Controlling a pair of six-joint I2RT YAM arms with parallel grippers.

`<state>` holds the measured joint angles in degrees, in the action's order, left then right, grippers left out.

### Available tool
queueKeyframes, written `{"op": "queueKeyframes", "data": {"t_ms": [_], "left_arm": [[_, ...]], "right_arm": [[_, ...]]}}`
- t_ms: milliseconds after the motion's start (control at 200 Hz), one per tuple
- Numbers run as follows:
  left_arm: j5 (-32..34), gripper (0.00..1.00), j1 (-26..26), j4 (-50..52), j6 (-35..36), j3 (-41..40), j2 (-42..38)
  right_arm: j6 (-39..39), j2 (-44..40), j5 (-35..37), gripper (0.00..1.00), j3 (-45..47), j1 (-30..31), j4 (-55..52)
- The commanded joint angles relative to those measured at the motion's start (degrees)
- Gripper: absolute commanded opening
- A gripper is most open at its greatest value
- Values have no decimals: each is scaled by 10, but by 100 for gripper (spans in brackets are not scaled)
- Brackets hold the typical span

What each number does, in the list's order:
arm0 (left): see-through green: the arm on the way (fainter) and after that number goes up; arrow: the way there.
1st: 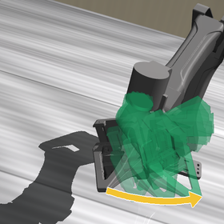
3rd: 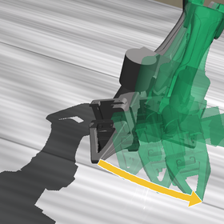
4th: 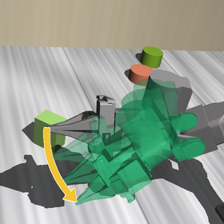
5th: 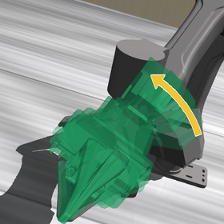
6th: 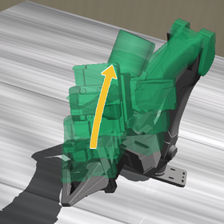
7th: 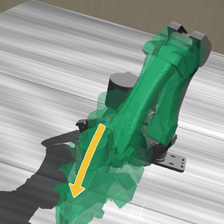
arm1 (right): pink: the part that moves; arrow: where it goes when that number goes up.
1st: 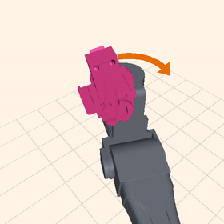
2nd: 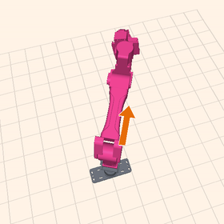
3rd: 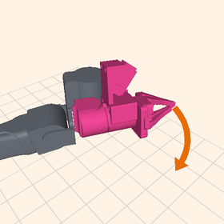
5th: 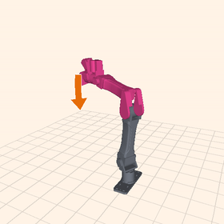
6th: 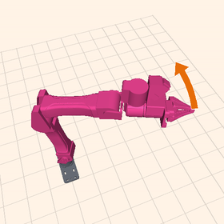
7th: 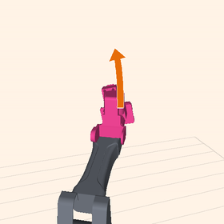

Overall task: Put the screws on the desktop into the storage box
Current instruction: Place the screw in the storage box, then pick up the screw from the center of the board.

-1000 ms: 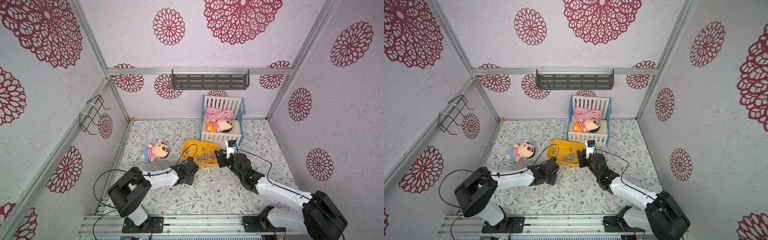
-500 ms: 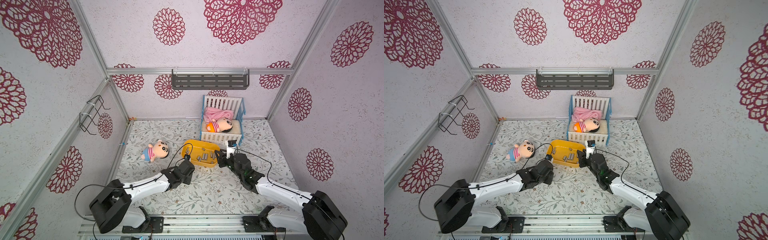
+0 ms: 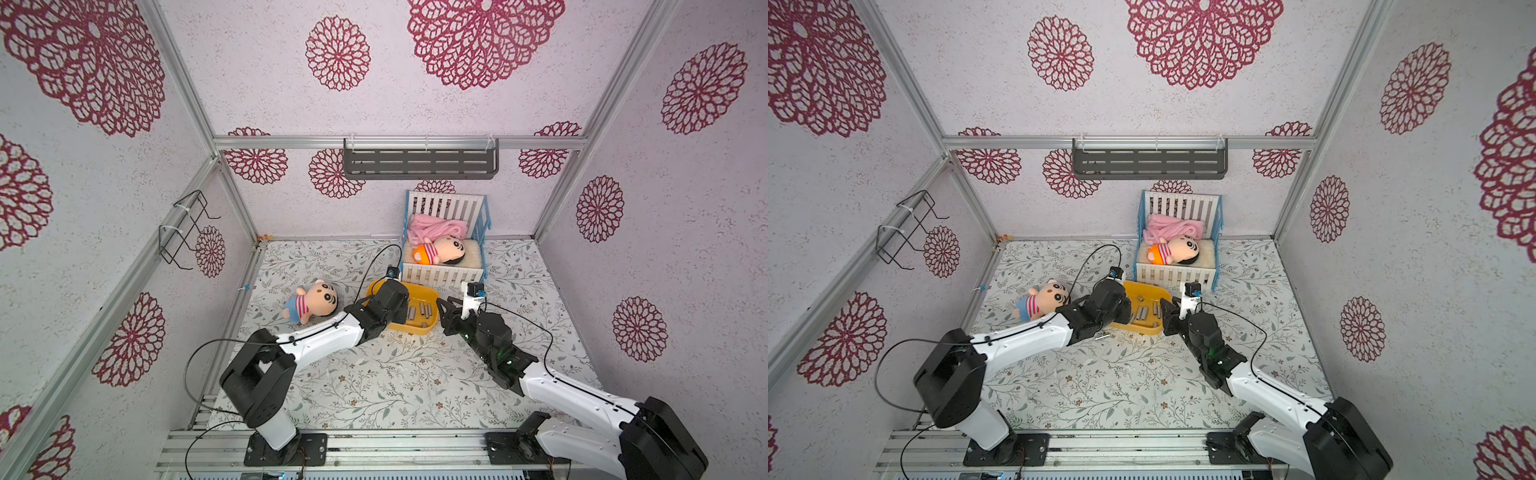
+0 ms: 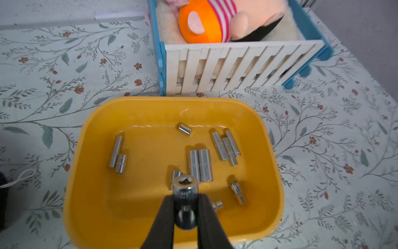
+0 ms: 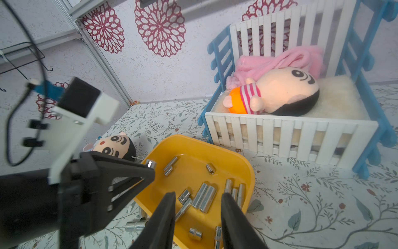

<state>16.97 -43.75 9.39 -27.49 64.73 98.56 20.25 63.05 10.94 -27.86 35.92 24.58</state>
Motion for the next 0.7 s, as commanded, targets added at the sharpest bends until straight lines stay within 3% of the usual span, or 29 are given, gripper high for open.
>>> {"op": "queueKeyframes", "data": {"t_ms": [0,90,215,250,540,695], "left_arm": [[-12,21,10,0,-4,27,19],[-22,31,16,1,-7,35,18],[-14,66,19,9,0,23,-17],[-12,72,21,11,3,13,-32],[6,76,22,57,15,-151,-195],[2,83,26,59,10,-250,-260]], "right_arm": [[9,3,8,40,-3,0,26],[8,5,6,40,-4,0,26],[7,11,-2,41,-7,0,25],[7,13,-4,41,-8,0,25],[7,12,-8,41,-9,0,24],[5,19,-13,42,-11,0,24]]}}
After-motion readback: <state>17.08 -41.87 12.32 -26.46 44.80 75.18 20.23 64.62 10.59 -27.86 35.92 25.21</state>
